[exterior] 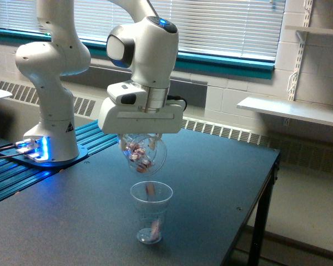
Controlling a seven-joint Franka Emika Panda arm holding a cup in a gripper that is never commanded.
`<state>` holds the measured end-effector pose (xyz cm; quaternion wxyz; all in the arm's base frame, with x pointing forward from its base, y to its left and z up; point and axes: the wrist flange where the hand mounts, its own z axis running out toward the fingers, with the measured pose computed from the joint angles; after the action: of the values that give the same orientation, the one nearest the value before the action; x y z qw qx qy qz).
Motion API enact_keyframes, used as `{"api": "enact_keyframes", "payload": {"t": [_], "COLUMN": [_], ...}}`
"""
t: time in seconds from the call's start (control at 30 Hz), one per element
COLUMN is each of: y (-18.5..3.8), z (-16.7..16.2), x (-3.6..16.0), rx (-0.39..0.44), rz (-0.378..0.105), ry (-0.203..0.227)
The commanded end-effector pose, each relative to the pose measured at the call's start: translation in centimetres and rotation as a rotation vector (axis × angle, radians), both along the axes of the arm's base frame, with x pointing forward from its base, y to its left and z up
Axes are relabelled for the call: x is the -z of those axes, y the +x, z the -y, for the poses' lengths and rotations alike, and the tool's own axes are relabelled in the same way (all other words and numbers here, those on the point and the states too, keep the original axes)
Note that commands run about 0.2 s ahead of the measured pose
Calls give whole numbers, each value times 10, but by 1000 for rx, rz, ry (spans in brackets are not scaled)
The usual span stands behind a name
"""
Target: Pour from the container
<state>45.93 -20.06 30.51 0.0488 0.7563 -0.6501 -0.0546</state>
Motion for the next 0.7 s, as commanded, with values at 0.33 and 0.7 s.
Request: {"api": "enact_keyframes", "payload": {"t": [0.33,0.7], "y": [7,10], "z": [-2,1], "x": [3,-2], "rx": [23,51], "rz": [0,17], "ry": [67,108]}}
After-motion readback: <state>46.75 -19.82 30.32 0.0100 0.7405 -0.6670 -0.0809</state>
